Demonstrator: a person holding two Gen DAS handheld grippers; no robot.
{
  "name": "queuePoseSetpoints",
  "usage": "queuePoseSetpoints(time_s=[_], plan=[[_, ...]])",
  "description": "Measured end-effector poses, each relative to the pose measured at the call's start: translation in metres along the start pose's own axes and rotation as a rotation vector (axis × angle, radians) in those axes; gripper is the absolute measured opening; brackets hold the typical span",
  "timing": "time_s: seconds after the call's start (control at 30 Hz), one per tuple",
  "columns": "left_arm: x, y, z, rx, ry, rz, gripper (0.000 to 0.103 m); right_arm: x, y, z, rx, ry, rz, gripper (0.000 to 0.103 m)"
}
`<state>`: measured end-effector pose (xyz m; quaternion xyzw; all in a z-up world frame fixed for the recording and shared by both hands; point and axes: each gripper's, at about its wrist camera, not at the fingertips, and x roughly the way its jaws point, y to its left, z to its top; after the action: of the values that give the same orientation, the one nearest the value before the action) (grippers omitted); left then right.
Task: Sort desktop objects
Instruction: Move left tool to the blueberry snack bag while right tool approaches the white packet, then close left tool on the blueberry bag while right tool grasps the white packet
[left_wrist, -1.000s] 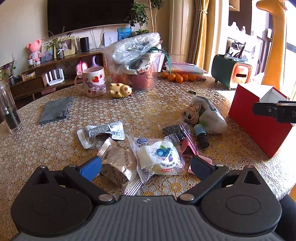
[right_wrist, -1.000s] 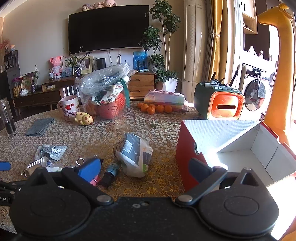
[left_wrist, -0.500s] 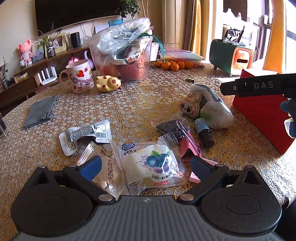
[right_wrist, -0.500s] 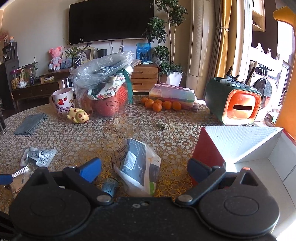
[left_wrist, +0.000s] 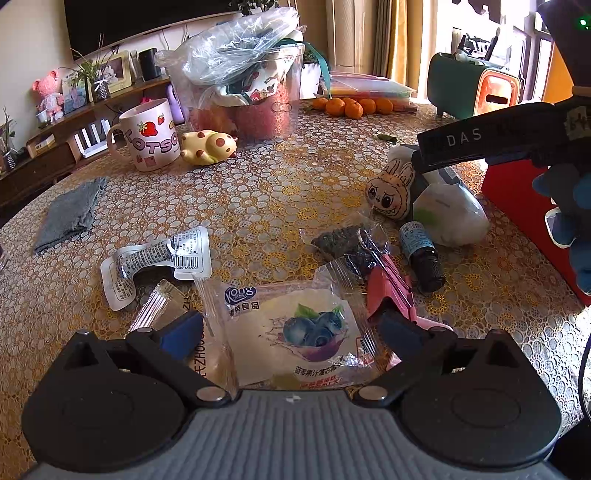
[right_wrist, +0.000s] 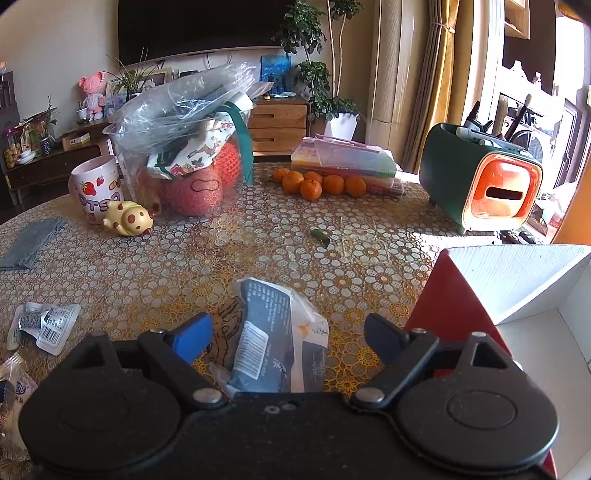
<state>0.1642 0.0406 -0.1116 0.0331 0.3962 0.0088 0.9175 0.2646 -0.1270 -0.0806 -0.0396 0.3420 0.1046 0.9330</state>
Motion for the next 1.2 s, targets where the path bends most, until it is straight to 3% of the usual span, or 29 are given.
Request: queuePoseSetpoints(time_s=[0.3,0.53,0.83,1.2], plan=[[0.006,-0.011,-0.002,0.031,0.002,0.007,0.099,0.018,-0.004,-0.010,0.008,0.063,-0.035,0.078],[0.003,-0.008,-0.002,-0.007,-0.001,-0.001,0.083,0.020,-0.008,-0.013,0.027,0.071,-0.019,0.074],[-0.002,-0.004,-0.001,-0.038,-0.006,-0.012,0.068,0.014,-0.010,-0.014,0.060,0.072,0.027,0.050],[-0.008,0.003,0.001,-0.129,0.006,-0.026,0.063,-0.003,-0.022,-0.013,0.078,0.048,0.029,0.020]])
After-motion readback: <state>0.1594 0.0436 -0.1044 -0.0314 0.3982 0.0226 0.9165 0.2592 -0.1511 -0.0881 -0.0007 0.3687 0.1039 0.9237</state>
